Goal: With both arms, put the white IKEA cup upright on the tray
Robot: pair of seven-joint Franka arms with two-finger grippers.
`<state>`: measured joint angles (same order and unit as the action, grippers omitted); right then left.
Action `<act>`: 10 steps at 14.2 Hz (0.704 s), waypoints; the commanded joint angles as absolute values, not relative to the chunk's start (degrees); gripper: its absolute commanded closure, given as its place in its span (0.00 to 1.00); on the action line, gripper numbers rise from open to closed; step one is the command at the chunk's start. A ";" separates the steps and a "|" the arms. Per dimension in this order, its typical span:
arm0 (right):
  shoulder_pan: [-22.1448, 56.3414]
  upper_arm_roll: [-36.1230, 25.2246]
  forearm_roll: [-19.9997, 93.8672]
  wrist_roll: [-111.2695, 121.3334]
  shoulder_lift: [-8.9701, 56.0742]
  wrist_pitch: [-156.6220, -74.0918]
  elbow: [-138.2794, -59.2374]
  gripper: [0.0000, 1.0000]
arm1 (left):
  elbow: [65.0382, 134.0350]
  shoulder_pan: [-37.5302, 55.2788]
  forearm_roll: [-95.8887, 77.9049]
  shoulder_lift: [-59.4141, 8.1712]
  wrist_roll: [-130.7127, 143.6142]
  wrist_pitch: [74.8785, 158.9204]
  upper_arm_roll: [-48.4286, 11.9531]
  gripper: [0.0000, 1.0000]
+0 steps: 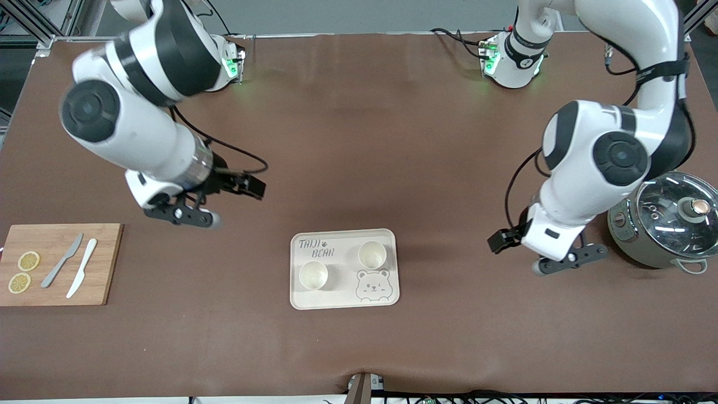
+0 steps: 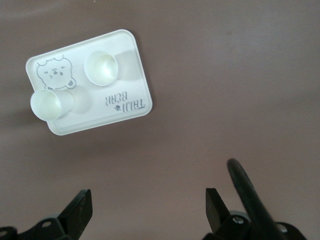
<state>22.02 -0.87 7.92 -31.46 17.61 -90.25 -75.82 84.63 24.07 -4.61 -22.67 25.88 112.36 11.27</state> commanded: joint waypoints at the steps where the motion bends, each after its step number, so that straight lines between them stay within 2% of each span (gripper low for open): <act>1: 19.43 -0.35 6.33 -27.35 6.88 -90.44 -87.25 0.00 | 90.00 21.89 -2.65 -17.06 20.67 110.93 10.90 0.00; 5: 13.47 -0.35 5.01 -19.62 0.45 -87.98 -92.02 0.00 | 89.65 17.68 -2.20 -14.86 13.55 107.85 10.81 0.00; 10: 4.24 -0.35 4.40 -8.90 -0.18 -87.01 -91.93 0.00 | 85.71 15.38 -2.11 -13.36 4.76 104.96 11.07 0.00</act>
